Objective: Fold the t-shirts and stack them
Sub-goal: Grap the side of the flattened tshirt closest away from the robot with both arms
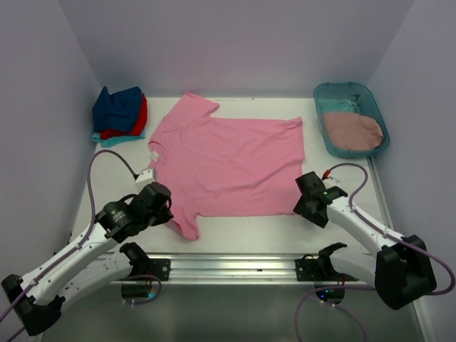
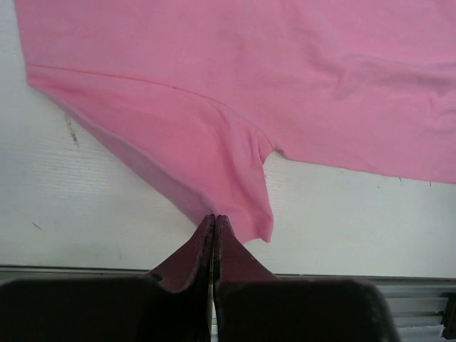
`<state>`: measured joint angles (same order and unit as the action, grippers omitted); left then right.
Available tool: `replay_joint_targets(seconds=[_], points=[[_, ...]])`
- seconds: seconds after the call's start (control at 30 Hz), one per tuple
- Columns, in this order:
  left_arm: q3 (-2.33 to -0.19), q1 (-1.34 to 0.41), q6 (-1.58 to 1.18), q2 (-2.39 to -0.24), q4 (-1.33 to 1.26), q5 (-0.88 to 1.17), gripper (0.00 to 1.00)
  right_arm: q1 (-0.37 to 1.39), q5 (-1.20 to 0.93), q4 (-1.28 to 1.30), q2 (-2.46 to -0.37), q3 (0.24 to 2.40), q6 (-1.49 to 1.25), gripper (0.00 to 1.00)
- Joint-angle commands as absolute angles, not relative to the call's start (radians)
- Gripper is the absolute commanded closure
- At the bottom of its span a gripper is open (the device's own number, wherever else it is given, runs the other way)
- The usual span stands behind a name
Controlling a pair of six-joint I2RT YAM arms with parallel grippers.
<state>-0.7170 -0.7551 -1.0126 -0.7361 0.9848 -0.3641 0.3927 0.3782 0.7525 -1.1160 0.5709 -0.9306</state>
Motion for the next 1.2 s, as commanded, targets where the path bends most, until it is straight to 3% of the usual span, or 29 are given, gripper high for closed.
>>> replay_joint_targets(seconds=[0.0,0.5,0.67,0.73,0.97,1.07,1.13,1.17], points=[[-0.770,-0.759,-1.040,-0.722,1.054,-0.414,1.00,0.396,0.434,0.769,-1.048,0.537,-1.097,0.35],[-0.735,-0.759,-1.040,-0.704,1.026,-0.407,1.00,0.393,0.502,0.655,-1.068,0.531,-1.100,0.41],[-0.735,-0.759,-1.045,-0.707,1.031,-0.407,1.00,0.390,0.508,0.617,-1.123,0.523,-1.109,0.47],[-0.736,-0.759,-1.046,-0.707,1.035,-0.408,1.00,0.388,0.509,0.600,-1.149,0.517,-1.121,0.55],[-0.738,-0.759,-1.054,-0.703,1.046,-0.414,1.00,0.385,0.503,0.575,-1.223,0.531,-1.127,0.58],[-0.738,-0.759,-1.055,-0.703,1.048,-0.413,1.00,0.385,0.499,0.572,-1.224,0.528,-1.127,0.72],[-0.739,-0.759,-1.055,-0.698,1.049,-0.413,1.00,0.383,0.494,0.575,-1.224,0.529,-1.126,0.86],[-0.739,-0.759,-1.054,-0.695,1.049,-0.413,1.00,0.385,0.489,0.581,-1.223,0.529,-1.126,1.00]])
